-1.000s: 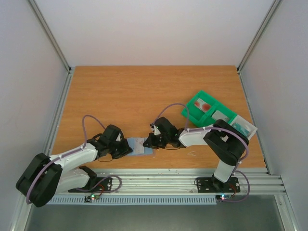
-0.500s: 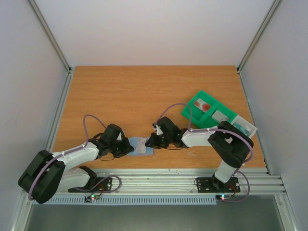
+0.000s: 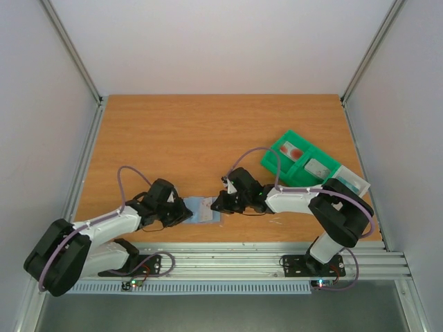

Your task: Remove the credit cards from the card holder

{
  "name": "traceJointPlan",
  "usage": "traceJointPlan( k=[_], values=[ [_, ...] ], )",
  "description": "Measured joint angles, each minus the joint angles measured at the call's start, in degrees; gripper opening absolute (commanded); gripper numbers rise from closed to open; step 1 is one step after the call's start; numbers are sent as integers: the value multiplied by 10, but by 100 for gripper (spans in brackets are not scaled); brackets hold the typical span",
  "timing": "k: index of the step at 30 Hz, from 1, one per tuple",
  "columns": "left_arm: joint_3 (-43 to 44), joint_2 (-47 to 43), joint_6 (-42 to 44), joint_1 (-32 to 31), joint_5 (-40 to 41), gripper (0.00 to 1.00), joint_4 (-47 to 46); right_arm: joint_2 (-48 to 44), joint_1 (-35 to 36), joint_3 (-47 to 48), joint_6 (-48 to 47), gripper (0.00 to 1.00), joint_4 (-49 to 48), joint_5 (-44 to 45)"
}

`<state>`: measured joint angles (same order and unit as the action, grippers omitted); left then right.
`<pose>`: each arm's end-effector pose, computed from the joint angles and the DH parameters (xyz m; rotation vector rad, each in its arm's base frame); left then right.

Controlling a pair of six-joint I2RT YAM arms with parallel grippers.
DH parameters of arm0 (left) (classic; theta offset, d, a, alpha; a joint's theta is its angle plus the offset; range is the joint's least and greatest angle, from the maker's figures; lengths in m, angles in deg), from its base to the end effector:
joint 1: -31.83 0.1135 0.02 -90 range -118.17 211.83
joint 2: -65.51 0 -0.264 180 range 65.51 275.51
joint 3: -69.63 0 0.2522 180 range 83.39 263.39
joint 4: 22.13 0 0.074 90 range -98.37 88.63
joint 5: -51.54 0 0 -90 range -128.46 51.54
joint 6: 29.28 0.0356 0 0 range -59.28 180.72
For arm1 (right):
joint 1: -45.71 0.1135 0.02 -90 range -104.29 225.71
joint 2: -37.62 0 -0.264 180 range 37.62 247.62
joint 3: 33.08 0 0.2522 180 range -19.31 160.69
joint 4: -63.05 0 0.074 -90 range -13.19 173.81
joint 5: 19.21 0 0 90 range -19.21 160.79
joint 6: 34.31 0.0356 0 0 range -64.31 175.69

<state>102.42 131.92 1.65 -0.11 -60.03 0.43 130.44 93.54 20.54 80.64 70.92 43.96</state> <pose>0.1492 -0.1084 0.1268 -0.5033 2.7832 -0.9893 0.1898 0.2335 0.1403 -0.7514 2.4890 1.1009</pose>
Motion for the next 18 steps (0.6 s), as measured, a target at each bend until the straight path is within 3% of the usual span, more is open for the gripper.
traceJointPlan(
  k=[4, 11, 18],
  values=[
    [-4, -16, -8, 0, 3, 16, 9, -7, 0, -5, 0, 1, 1, 0],
    [-4, -54, -18, 0, 8, 43, 35, -40, 0, -19, 1, 1, 5, -2],
    [0, -119, -19, 0, 6, 61, 66, -66, 0, -29, 17, 1, -1, -11]
  ],
)
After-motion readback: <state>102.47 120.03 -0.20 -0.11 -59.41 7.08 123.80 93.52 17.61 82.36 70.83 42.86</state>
